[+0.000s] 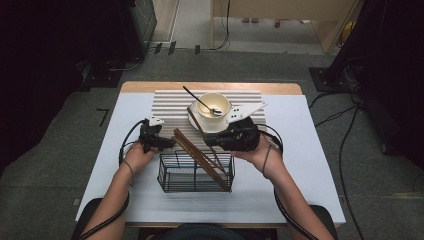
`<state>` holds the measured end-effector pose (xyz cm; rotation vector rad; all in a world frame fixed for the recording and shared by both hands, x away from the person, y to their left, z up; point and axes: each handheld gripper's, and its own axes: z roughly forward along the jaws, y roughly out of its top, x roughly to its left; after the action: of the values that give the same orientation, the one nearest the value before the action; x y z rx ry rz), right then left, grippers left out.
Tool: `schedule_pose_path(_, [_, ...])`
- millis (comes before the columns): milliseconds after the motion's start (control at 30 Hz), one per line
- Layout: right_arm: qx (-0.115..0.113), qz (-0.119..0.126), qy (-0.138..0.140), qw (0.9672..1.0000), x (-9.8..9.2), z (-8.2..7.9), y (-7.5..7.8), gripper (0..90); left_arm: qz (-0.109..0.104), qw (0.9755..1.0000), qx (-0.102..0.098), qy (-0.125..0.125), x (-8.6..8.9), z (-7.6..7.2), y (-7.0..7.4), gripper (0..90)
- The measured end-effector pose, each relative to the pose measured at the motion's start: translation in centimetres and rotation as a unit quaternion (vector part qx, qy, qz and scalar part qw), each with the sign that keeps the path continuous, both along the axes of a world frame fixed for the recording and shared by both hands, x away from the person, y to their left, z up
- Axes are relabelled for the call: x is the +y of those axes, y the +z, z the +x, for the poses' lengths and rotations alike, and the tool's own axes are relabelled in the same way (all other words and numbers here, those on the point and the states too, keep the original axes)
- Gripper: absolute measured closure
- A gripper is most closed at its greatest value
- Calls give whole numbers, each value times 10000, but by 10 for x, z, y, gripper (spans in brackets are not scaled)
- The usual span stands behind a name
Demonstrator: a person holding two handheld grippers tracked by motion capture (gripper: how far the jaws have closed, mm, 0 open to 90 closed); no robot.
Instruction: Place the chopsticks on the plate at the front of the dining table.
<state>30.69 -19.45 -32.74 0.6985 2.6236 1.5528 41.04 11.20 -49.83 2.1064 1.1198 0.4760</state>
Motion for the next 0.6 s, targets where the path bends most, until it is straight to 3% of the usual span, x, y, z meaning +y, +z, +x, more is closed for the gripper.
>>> schedule_pose_path(600, [12, -79, -125, 9999, 2, 13, 18, 850, 3, 10000, 6, -3, 0, 0, 0, 85])
